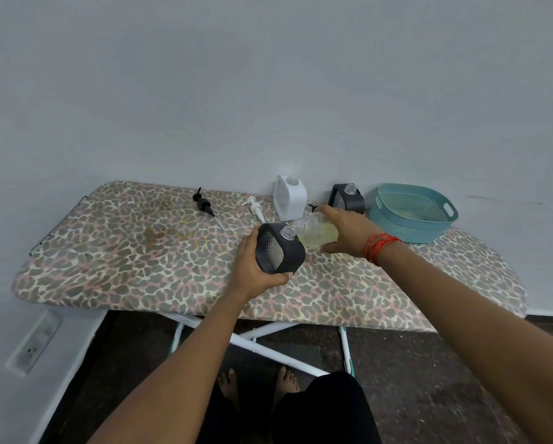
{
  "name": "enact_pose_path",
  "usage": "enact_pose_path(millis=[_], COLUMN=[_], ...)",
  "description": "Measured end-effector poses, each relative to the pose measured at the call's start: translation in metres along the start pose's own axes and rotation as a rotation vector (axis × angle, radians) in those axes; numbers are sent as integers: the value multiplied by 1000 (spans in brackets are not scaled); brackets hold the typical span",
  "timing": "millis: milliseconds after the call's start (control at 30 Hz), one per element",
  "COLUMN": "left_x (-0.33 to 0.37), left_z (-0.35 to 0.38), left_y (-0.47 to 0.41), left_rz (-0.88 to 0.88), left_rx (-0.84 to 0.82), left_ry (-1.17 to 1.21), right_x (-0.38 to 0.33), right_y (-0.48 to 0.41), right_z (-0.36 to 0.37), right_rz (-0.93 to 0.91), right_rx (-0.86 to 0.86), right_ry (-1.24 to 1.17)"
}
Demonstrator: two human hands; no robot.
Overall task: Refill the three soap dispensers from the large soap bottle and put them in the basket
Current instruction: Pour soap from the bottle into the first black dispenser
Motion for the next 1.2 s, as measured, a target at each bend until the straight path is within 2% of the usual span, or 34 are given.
enact_pose_path(millis=[433, 1200], left_x=[4, 5], left_z=[-1, -2], left_y=[4, 4], left_rz=[-29, -29], left_rx=[-9, 9], left_ry=[29, 11], right_x=[-8, -5], right_y=[-6, -12], right_z=[-6, -6], right_rz=[-30, -88], right_rx=[23, 175], right_ry=[119, 226])
Point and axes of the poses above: each hand's wrist, its own y-axis away from the middle knuckle, its own z-axis out of the palm, x = y × z, the point moved 9 cm from there along -y, towards the middle knuckle
